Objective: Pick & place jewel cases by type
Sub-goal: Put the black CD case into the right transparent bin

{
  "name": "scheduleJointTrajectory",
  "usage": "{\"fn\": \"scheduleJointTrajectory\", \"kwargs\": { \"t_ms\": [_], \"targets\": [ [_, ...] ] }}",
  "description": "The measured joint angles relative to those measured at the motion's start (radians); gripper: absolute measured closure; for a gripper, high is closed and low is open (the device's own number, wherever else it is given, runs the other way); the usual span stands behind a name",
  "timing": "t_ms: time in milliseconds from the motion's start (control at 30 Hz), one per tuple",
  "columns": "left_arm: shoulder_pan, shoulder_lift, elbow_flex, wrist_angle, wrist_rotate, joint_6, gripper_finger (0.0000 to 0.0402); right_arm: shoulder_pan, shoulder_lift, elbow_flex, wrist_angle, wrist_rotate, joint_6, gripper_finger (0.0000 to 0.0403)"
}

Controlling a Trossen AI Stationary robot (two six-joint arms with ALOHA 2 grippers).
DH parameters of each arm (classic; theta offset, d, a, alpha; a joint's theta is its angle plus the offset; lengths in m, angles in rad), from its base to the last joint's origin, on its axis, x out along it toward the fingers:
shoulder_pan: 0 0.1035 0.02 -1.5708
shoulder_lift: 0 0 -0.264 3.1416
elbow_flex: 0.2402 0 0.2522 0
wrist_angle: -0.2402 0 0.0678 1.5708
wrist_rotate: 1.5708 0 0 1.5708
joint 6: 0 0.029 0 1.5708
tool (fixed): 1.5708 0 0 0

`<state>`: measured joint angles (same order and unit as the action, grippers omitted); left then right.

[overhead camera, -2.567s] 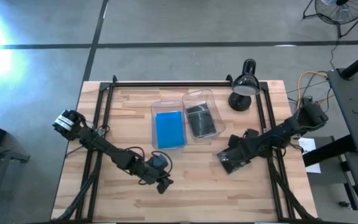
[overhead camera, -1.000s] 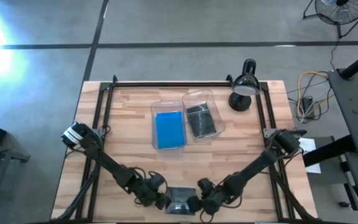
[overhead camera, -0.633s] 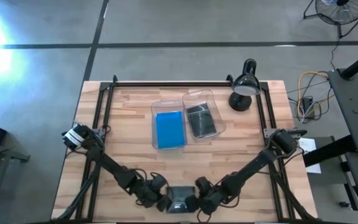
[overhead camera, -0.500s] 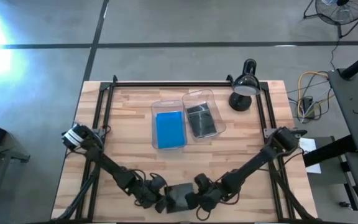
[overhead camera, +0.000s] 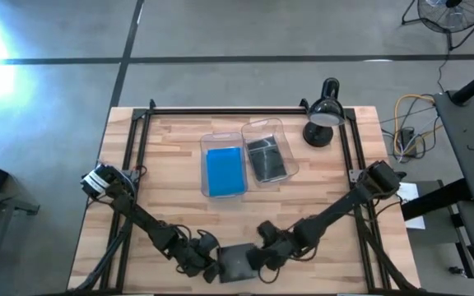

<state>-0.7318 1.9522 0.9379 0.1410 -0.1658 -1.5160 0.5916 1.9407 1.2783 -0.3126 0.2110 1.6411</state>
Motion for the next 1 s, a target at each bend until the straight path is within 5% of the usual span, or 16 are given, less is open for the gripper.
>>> {"fn": "scheduleJointTrajectory", "kwargs": {
  "t_ms": [133,333,733,1000],
  "targets": [
    [-0.001,0.0,0.0,0.0,0.003,-0.003,0.0209,0.027,0.001,-0.005,-0.22,-0.062,0.077,0.0143],
    [0.007,0.0,-0.004,0.029,-0.008,-0.089,0.0209,0.033,0.004,-0.012,0.035,-0.056,0.042,0.0144],
    [0.047,-0.003,-0.004,0.115,-0.041,-0.082,0.0209,0.043,0.084,-0.012,0.043,-0.136,0.047,0.0154],
    [0.063,-0.051,0.001,0.182,-0.244,0.085,0.0209,0.046,0.087,-0.031,0.049,-0.151,-0.032,0.0154]
  ]
}}
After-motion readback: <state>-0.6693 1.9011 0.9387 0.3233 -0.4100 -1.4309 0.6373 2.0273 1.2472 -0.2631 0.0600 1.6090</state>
